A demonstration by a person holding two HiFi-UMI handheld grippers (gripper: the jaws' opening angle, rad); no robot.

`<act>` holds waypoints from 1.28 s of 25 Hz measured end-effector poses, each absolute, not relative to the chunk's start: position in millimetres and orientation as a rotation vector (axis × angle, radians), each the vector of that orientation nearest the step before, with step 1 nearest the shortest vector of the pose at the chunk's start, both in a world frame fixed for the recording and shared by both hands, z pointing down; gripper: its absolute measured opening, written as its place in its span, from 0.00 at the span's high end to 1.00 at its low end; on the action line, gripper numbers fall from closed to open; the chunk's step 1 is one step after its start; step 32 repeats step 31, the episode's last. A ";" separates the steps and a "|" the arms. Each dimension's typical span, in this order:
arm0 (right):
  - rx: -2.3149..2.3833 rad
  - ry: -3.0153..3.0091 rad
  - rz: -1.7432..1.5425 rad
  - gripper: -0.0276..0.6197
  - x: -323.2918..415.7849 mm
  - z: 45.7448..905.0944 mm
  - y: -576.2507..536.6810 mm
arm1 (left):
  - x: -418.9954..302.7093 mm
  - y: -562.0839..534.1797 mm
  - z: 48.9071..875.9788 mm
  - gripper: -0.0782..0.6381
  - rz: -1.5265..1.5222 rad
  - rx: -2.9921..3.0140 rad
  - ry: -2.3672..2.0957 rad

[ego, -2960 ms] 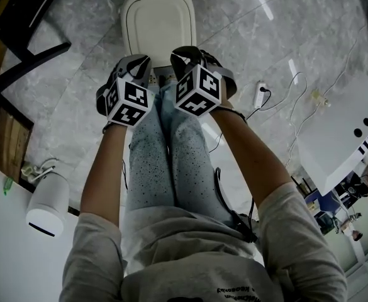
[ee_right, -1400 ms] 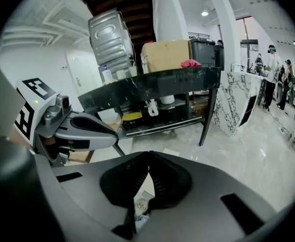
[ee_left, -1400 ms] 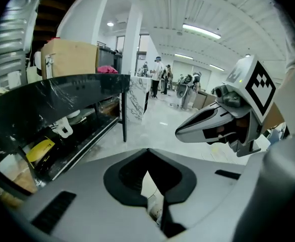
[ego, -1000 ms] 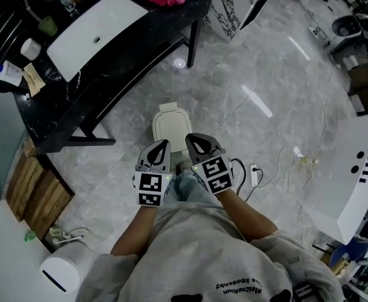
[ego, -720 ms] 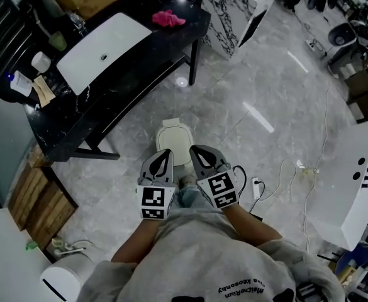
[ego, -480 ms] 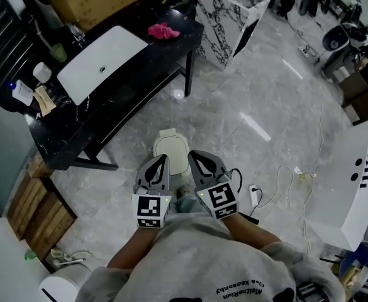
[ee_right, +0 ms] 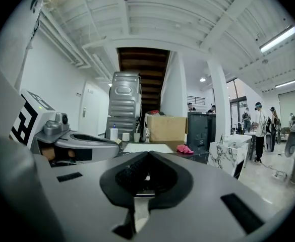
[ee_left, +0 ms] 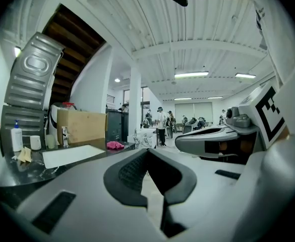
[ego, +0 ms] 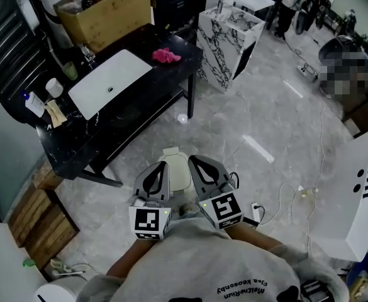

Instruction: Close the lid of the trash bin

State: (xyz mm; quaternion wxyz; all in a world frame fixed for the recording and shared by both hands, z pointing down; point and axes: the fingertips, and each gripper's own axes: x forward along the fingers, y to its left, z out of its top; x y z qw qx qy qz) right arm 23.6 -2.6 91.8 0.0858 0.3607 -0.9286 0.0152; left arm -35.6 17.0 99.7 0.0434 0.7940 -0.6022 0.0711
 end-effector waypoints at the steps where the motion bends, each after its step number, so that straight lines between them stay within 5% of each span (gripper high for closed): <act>1: 1.075 -2.785 0.025 0.91 23.1 86.0 -1.0 | -35.8 18.5 95.8 0.86 0.214 2.432 -1.852; 32: 1.125 -2.854 -0.135 0.91 23.3 79.4 -5.0 | -28.4 12.8 93.2 0.86 0.058 2.441 -1.920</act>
